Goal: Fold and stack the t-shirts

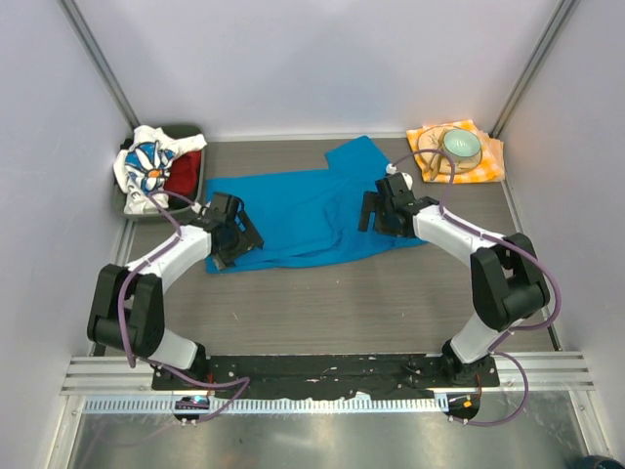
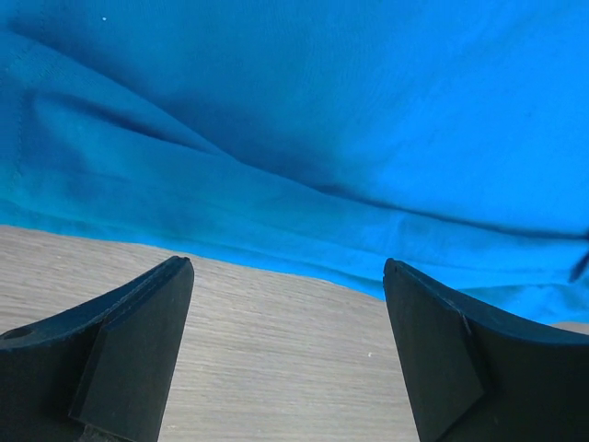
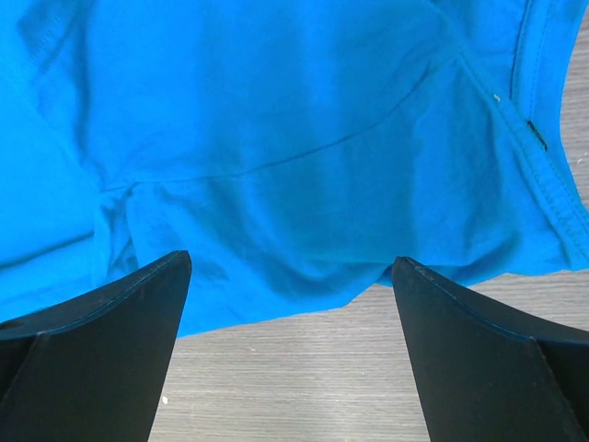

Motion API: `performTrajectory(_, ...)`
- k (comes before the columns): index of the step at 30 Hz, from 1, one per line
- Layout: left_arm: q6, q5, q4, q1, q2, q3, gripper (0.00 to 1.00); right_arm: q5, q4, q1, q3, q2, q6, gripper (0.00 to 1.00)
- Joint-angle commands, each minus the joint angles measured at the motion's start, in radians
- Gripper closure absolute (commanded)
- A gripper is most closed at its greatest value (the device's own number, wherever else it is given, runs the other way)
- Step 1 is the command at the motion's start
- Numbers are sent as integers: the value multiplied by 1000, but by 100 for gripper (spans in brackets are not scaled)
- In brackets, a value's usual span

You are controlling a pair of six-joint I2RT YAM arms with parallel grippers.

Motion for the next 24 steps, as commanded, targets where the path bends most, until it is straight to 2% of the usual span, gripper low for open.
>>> performTrajectory(1,9,-83,59,-2,34,8,11,-7,32,-7,-17,-57,4,3)
performTrajectory(11,6,-189,56,0,95,29,11,-7,58,-18,-60,-58,1,3)
performTrajectory(24,-40,-261,103,1,170,-6,11,-47,192,-147,-138,47,44,3)
